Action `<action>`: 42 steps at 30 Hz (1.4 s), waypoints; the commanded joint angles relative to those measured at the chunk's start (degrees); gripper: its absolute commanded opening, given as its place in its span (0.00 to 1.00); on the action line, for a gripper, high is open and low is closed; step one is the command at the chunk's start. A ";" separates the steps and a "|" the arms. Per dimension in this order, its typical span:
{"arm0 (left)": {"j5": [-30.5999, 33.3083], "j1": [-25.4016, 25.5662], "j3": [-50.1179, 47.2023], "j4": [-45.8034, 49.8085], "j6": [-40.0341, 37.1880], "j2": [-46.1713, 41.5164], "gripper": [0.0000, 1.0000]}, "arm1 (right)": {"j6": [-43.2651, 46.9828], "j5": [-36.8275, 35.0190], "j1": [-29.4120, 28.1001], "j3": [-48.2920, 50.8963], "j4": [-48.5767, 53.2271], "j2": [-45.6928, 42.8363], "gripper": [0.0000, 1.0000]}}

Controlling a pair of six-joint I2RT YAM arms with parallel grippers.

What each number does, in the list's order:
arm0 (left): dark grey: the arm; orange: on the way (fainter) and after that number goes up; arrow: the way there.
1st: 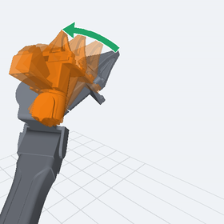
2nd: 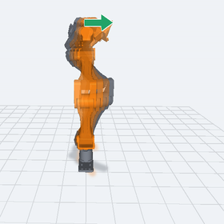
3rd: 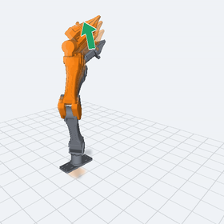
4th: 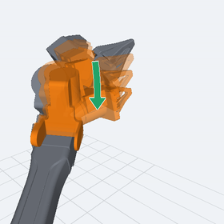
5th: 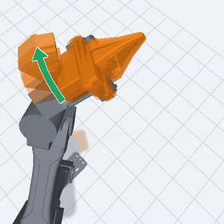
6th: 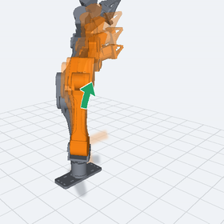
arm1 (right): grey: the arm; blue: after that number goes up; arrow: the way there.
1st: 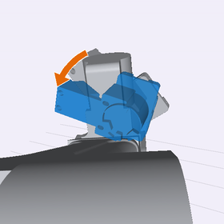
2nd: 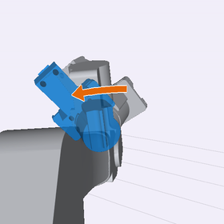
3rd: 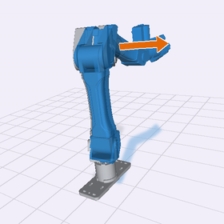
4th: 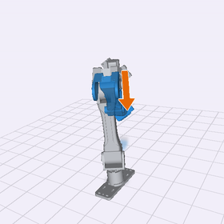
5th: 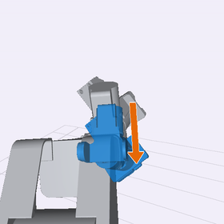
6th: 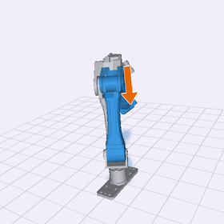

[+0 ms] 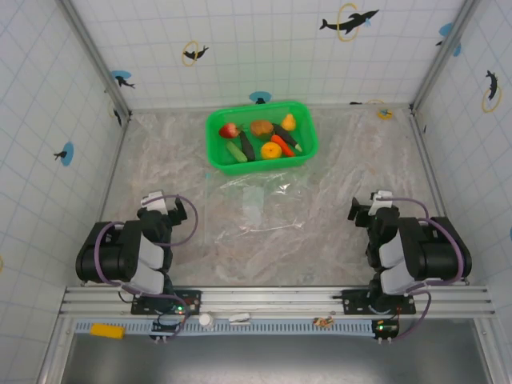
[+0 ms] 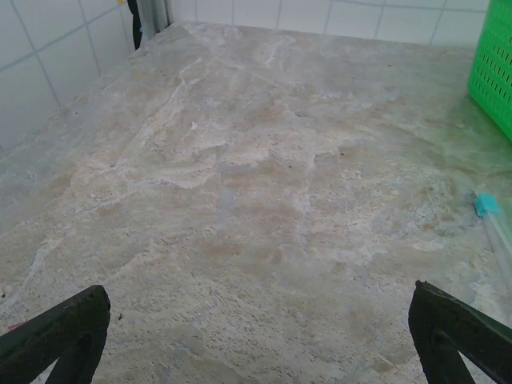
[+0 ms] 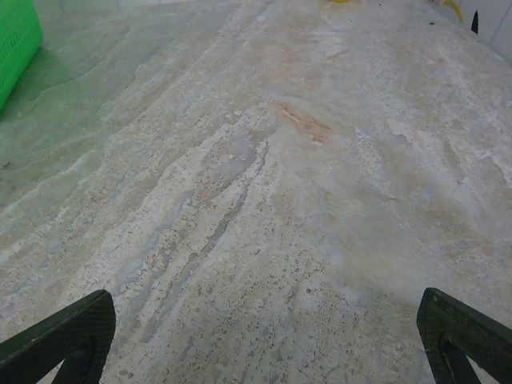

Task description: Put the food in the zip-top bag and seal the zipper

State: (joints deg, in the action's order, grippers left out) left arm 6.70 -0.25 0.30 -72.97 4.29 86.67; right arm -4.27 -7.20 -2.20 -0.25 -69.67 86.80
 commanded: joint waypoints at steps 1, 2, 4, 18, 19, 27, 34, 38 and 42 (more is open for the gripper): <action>-0.08 0.16 -0.73 -2.54 -0.96 0.60 0.98 | 0.32 0.03 -0.01 1.41 -7.58 1.85 1.00; -0.08 0.17 -0.69 -2.59 -0.96 0.59 0.98 | 0.18 0.32 0.15 1.38 -7.70 1.94 1.00; -0.02 0.16 -0.68 -2.57 -1.00 0.59 0.97 | 0.19 0.35 0.18 1.20 -6.64 1.54 1.00; 0.63 0.44 -1.09 -4.97 -1.22 1.12 0.98 | 0.10 0.24 0.09 0.25 -2.45 0.29 1.00; 0.59 0.45 -1.13 -5.07 -1.15 1.10 0.98 | 0.08 0.25 0.04 0.25 -2.47 0.29 1.00; 0.60 0.44 -1.10 -4.57 -1.22 0.97 0.98 | 0.04 0.21 0.09 0.25 -2.46 0.29 1.00; -1.42 -0.56 -0.65 -3.29 -0.71 0.92 0.98 | 0.06 0.26 0.09 0.25 -2.47 0.29 1.00; -1.69 -0.63 -0.73 -3.71 -0.60 1.02 0.98 | 0.08 0.20 0.00 0.25 -2.46 0.29 1.00; -1.75 -0.71 -0.69 -3.91 -0.65 1.06 0.97 | 0.12 0.17 0.00 0.25 -2.33 0.29 1.00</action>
State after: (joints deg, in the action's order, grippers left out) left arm 6.02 -0.43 0.30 -75.53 4.32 87.15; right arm -4.29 -7.01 -2.15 -0.25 -71.70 87.79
